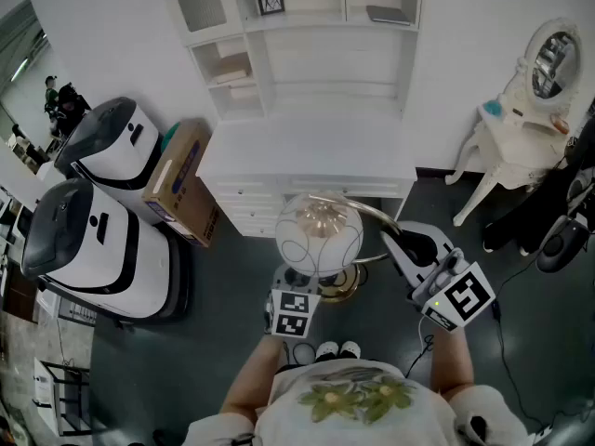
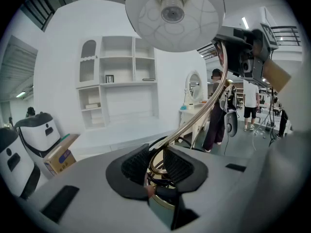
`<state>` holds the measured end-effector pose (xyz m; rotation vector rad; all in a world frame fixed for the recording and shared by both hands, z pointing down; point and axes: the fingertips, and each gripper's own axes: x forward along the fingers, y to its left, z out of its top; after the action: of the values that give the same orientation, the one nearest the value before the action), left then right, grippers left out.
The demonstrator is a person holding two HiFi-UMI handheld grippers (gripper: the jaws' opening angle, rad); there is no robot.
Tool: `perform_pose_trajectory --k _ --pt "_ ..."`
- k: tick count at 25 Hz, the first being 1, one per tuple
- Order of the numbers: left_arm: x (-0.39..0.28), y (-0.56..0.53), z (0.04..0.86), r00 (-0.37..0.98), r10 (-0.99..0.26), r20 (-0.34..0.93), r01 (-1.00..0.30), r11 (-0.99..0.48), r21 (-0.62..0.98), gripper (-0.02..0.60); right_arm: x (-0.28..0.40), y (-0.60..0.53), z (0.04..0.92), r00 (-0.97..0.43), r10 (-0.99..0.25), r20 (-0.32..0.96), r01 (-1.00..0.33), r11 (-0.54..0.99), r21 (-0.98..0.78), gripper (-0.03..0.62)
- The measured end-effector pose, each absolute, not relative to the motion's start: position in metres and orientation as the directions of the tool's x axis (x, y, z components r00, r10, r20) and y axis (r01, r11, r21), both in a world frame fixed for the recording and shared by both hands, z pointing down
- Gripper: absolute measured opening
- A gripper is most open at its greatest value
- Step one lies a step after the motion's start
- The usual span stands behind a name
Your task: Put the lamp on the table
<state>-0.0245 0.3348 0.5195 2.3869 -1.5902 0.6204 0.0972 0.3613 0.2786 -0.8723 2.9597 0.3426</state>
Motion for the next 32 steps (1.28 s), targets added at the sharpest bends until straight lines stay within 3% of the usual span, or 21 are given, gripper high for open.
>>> perform_pose_trajectory --k 32 --pt "0.021 0.322 0.517 0.31 -0.846 0.435 -0.921 -0.38 -0.083 0.1 0.144 0.346 0.285 -0.852 -0.506 -0.133 -0.522 0.839 0.151 0.028"
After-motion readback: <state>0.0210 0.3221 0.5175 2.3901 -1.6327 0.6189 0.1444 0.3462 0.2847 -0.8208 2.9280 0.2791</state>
